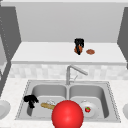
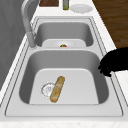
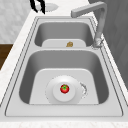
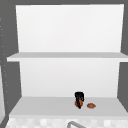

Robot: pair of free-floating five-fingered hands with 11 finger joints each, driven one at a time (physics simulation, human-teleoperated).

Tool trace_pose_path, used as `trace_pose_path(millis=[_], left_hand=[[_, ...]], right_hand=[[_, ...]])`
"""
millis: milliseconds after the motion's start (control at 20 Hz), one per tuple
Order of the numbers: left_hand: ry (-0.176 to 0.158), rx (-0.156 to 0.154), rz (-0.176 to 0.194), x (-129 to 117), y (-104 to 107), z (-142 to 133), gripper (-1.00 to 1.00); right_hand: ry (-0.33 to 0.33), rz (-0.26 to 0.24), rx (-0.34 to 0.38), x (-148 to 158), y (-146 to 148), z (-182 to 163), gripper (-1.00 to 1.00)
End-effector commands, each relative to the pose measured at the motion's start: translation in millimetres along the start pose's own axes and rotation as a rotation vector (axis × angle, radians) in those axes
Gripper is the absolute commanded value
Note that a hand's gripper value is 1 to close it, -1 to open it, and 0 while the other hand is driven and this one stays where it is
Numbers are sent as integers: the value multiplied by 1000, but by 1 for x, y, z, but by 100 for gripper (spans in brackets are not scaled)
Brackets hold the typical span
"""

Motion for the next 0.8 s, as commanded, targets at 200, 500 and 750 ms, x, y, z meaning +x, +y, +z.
trace_pose_path(millis=[200,500,750], left_hand=[[0,0,0,0,0,0,0],[0,0,0,0,0,0,0],[0,0,0,0,0,0,0]], right_hand=[[-22,-1,112,-1,-1,-44,100],[-54,-16,207,-9,-5,-2,100],[-50,-35,126,-14,5,31,100]])
